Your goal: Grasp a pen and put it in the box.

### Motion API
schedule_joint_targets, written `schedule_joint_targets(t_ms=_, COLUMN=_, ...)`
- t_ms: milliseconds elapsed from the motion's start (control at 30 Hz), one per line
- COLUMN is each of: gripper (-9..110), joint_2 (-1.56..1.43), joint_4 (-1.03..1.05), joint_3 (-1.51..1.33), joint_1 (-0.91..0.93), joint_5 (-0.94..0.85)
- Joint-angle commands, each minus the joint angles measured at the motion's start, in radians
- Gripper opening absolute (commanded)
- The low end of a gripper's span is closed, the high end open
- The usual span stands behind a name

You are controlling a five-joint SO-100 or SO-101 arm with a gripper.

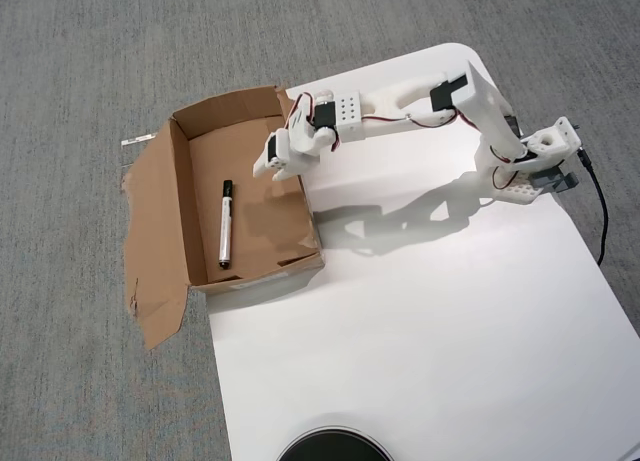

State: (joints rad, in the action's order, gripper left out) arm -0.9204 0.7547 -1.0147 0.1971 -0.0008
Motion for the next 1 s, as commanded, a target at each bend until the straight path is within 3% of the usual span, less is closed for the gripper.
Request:
schedule_joint_targets(t_ms=0, gripper=12, joint_2=-0.020, joint_4=0.003, joint_3=0.019, joint_1=-0.005, joint_5=-0.002)
schedule_joint_targets(t_ms=333, gripper=0, joint_2=-0.133, joint_4=0.095, joint_3=0.022, joint_1=-0.005, joint_5=0.007)
schedule_joint_targets(t_ms=967, gripper=0, joint_2=-0.522, joint_4=0.330, joint_3=0.021, joint_1=-0.007, joint_5=-0.002)
